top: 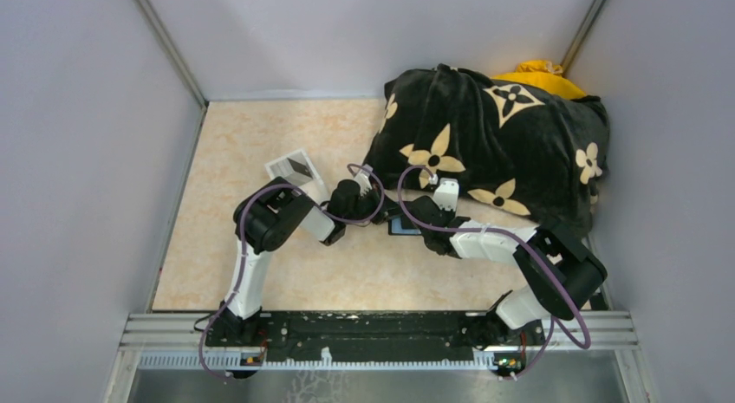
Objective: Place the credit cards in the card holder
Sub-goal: Insert the credit card into the card holder.
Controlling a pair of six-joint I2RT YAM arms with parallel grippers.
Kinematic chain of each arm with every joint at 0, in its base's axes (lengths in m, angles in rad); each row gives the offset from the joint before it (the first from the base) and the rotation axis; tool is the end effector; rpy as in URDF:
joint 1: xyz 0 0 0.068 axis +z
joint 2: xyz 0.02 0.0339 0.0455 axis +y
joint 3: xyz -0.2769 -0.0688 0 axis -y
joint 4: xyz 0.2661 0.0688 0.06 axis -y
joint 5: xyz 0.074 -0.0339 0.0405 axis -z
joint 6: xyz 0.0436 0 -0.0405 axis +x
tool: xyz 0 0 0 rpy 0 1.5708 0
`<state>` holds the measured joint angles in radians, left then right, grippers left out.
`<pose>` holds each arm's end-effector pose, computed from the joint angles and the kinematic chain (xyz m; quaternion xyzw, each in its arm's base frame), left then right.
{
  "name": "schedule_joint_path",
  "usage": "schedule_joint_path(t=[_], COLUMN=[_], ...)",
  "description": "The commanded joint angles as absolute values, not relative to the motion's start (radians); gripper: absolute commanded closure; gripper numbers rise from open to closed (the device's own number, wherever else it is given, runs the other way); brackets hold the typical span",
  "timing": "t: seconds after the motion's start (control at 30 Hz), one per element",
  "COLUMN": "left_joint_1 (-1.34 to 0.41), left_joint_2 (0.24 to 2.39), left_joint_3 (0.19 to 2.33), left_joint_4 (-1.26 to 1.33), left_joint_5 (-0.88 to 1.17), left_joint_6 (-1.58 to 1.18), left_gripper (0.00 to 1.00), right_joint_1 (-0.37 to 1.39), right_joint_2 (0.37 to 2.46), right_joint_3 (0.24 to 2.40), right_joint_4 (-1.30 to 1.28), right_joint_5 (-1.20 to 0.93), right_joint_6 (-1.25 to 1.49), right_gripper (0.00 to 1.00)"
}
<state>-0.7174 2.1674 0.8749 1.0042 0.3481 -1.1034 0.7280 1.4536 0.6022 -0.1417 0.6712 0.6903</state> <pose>0.3041 -0.2851 0.0705 -0.0497 0.7945 -0.5504 0.2518 0.2175 0.1575 0.1373 0.0767 0.9067 -0.0644 0.4097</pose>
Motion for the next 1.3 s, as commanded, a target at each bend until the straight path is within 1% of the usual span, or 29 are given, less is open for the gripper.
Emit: schedule_joint_path(t=[0.0,0.2,0.43,0.67,0.97,1.27], left_joint_1=[-0.726,-0.732,-0.732,-0.732,-0.732,-0.728], left_joint_2=[2.198,2.201,2.192,2.203,2.222,2.226], left_joint_3=[0.854,0.844,0.823,0.859,0.844,0.891], left_joint_4=[1.010,1.021,1.054,1.062,1.138,1.107], left_joint_5=[0.367,0.379,0.344,0.359,0.343,0.348], left_joint_6=[-1.088,-1.086,-1.079,-1.059,-1.064,-1.011], left_gripper=[1.00,1.00,1.00,1.00,1.00,1.00], right_joint_1=[0.713,0.713,0.713,0.713,0.714,0.713], right_joint_2=[1.488,1.488,1.480,1.480,1.483,1.483], right_joint_3=[0.578,0.575,0.574,0.578,0.580,0.581], right_joint_4=[-0.144,-0.144,-0.149,-0.152,-0.151,-0.152], right_joint_5=[0.571,0.570,0.566,0.566,0.560,0.561], right_joint_6=[0.706,0.707,0.708,0.708,0.707,0.707], right_gripper=[1.00,1.00,1.00,1.00,1.00,1.00])
